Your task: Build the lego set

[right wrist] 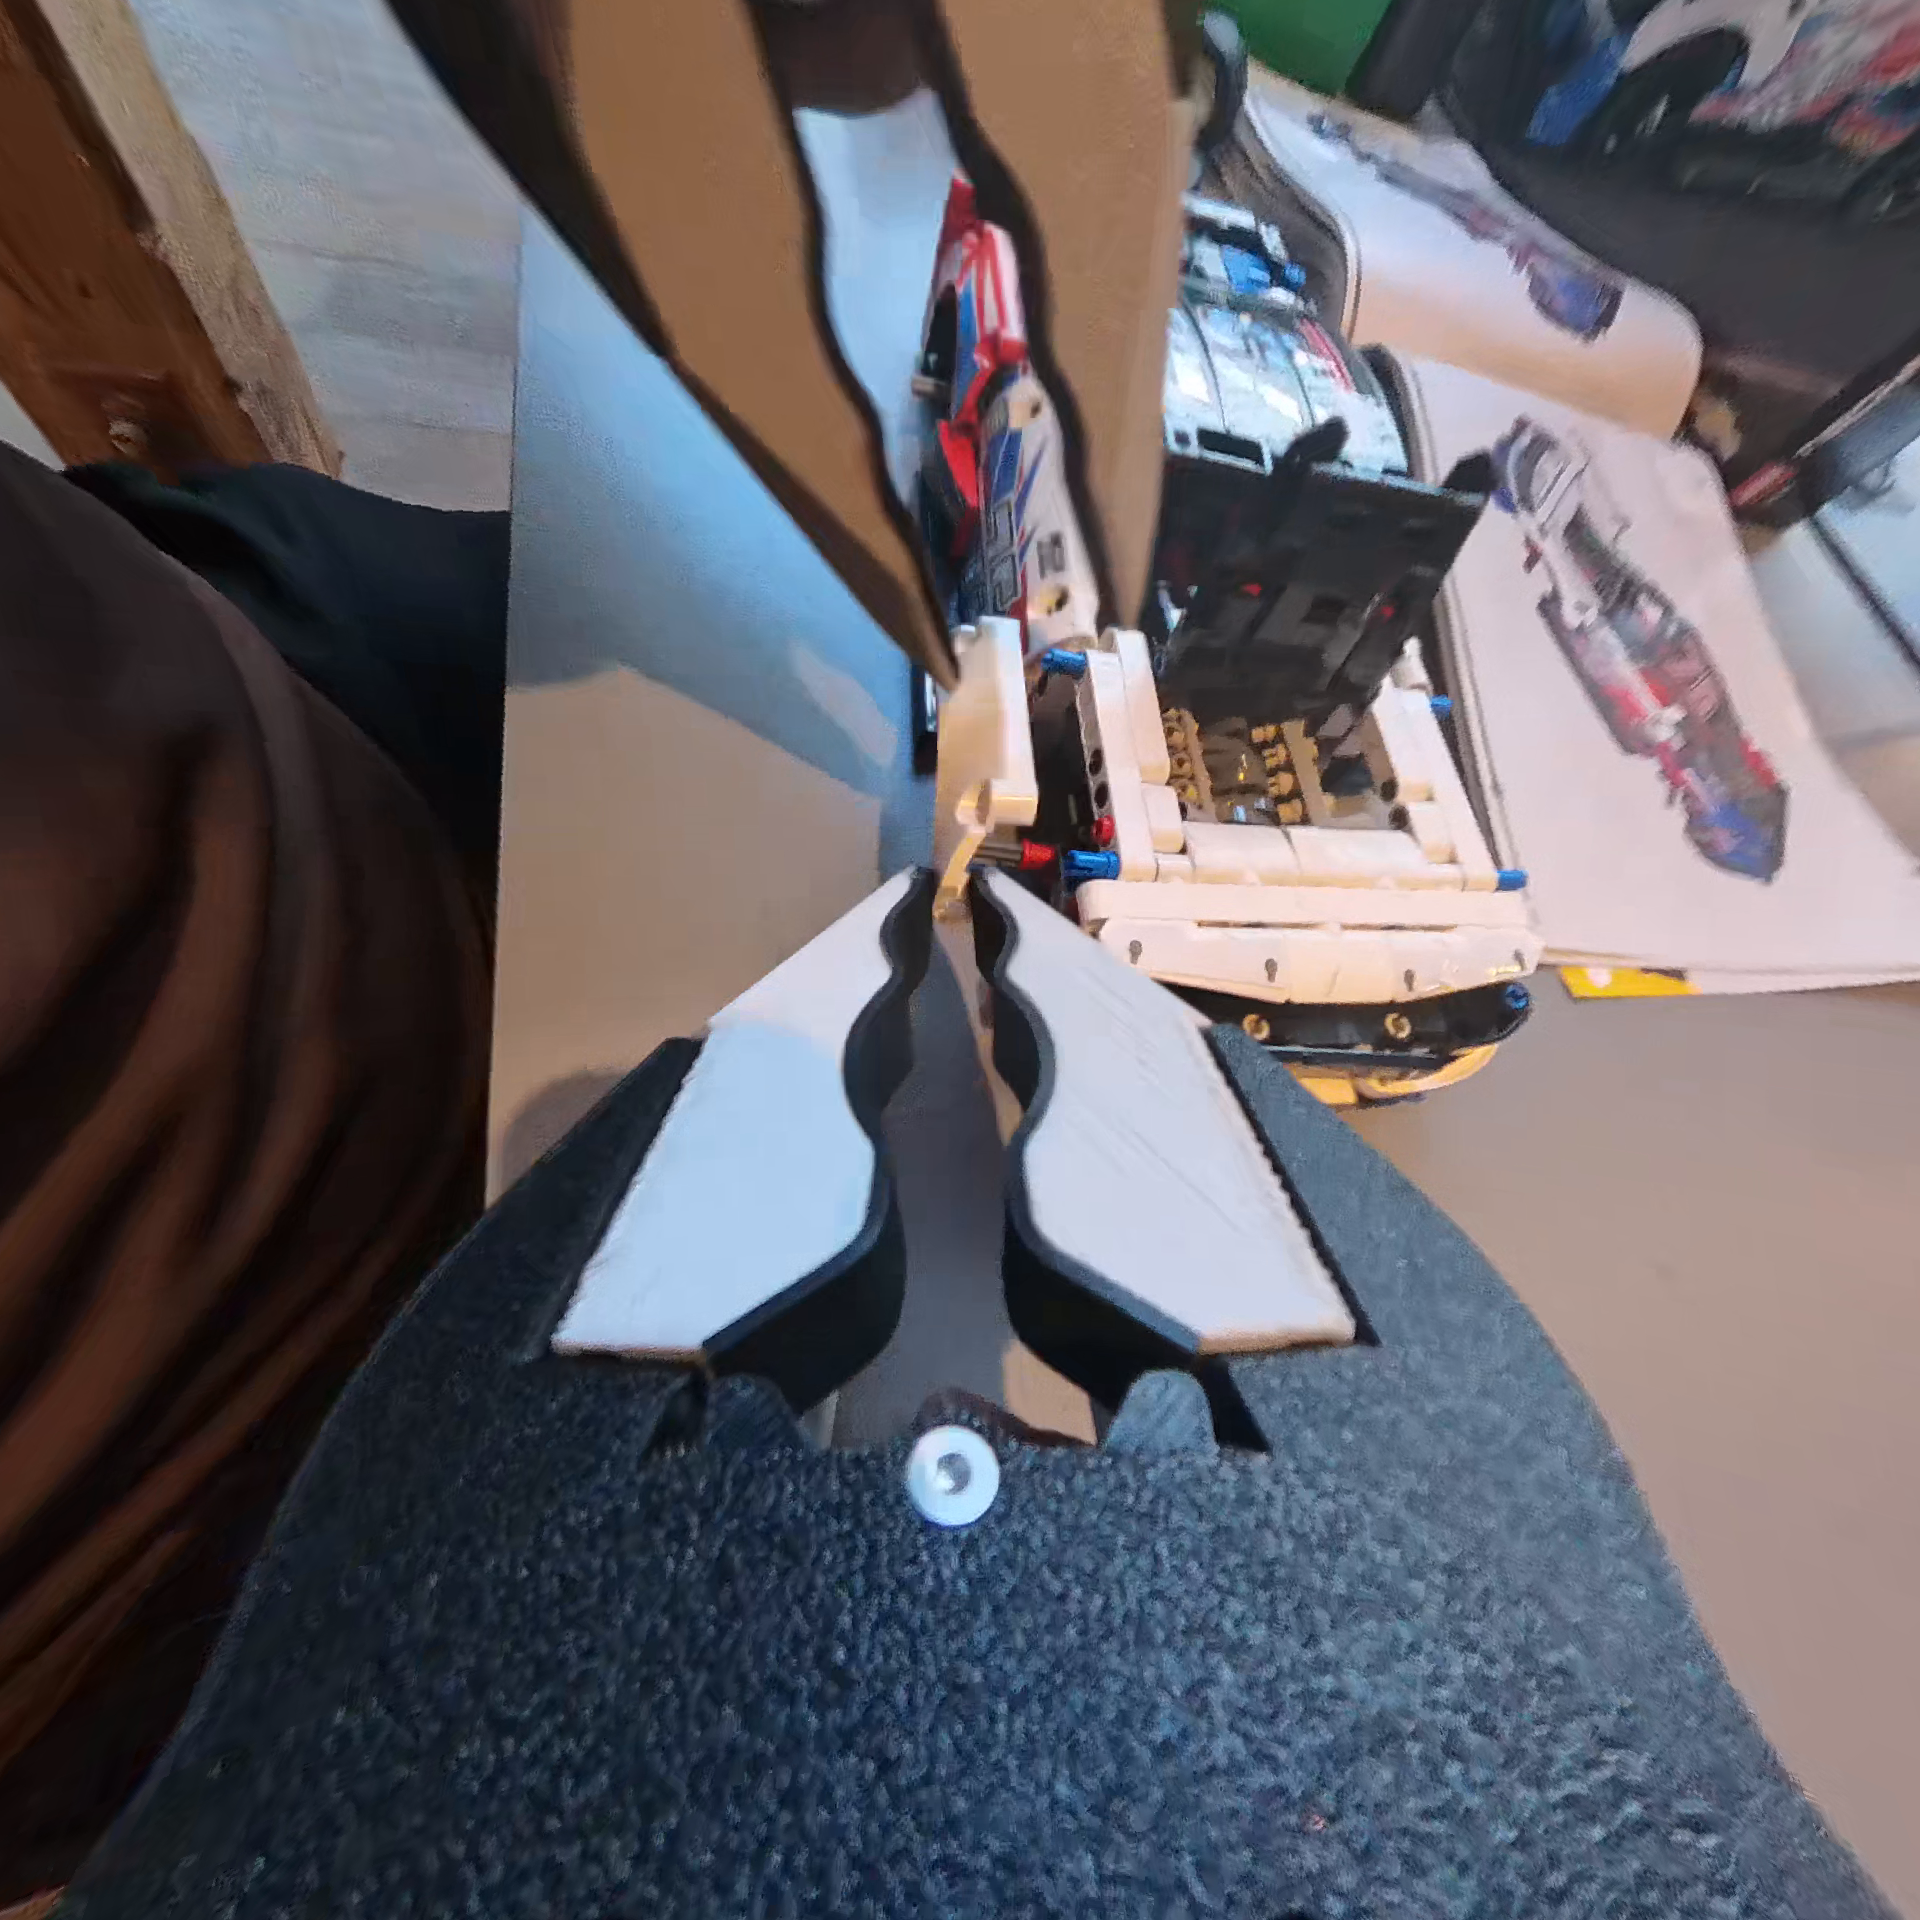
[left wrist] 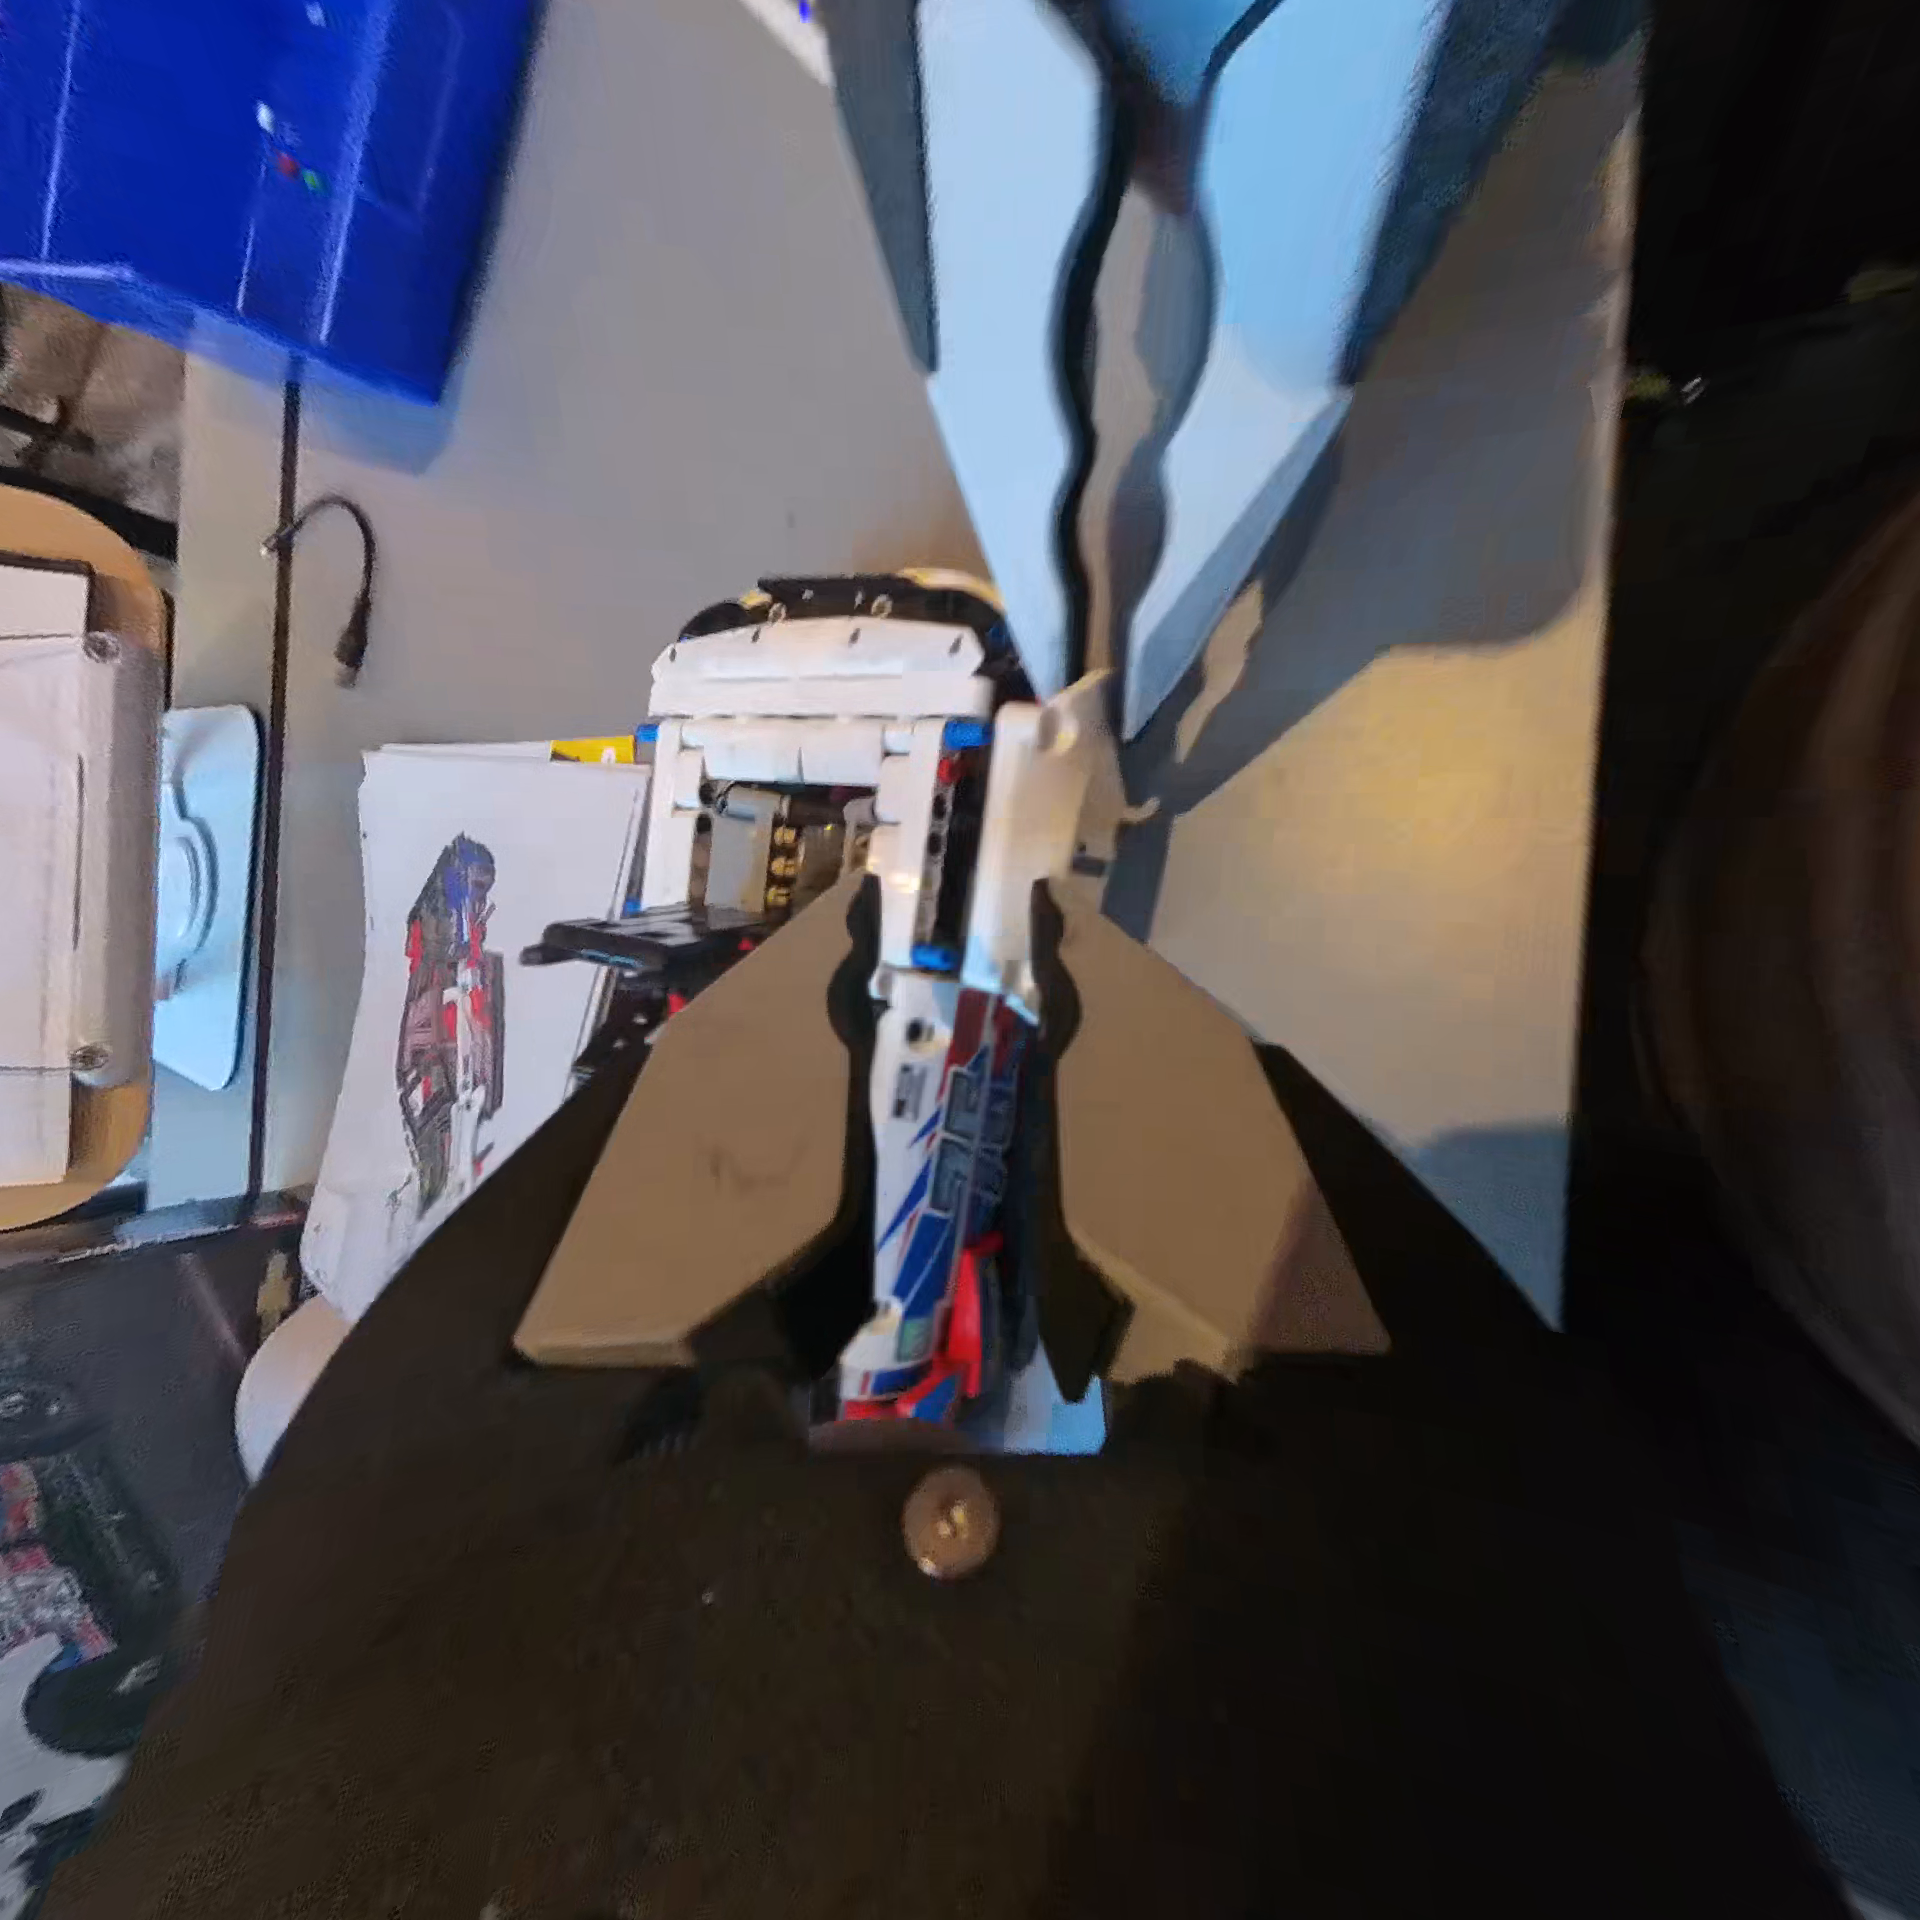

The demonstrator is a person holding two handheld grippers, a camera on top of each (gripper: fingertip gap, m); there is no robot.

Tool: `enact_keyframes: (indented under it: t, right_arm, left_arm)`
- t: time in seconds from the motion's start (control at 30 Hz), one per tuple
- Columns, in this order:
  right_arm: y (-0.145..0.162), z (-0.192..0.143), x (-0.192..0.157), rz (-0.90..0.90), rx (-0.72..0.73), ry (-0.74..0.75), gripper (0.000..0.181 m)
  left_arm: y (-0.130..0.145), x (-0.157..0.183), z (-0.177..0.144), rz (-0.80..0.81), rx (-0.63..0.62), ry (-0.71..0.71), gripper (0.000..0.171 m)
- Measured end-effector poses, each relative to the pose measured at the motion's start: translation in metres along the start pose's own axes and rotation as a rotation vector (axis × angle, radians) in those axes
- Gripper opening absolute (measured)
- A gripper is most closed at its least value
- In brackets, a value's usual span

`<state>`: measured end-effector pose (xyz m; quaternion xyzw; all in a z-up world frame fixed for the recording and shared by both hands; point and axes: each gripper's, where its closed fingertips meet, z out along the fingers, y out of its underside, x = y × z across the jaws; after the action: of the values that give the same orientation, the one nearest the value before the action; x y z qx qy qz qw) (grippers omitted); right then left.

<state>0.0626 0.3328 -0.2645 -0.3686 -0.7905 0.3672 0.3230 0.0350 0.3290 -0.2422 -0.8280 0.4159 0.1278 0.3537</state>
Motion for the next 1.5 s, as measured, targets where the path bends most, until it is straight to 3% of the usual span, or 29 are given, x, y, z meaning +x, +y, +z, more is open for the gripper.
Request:
enact_keyframes:
  t: [0.27, 0.4, 0.53, 0.93, 1.03, 1.27, 1.5]
  right_arm:
    - [-0.004, -0.004, 0.007, -0.019, 0.050, 0.022, 0.006]
    - [0.000, -0.002, 0.009, -0.048, 0.032, 0.028, 0.007]
    - [0.000, -0.002, 0.008, -0.077, 0.036, 0.022, 0.007]
    - [0.005, 0.003, 0.008, -0.091, -0.013, 0.024, 0.007]
    - [0.012, 0.001, 0.006, -0.053, -0.085, 0.009, 0.024]
    - [-0.003, -0.017, 0.020, 0.027, -0.051, 0.000, 0.033]
    - [-0.006, -0.003, 0.031, 0.024, -0.136, -0.105, 0.038]
  left_arm:
    - [0.001, 0.007, 0.012, 0.171, -0.009, -0.122, 0.030]
    - [-0.004, 0.001, 0.010, 0.173, 0.017, -0.215, 0.017]
    - [0.005, 0.005, 0.015, 0.145, -0.005, -0.224, 0.022]
    - [0.011, 0.010, 0.019, 0.109, -0.011, -0.198, 0.015]
    - [0.016, 0.010, 0.023, 0.150, -0.081, -0.250, 0.015]
    - [0.018, 0.009, 0.023, 0.276, -0.162, -0.364, 0.015]
    - [0.022, 0.011, 0.024, 0.282, -0.174, -0.395, 0.015]
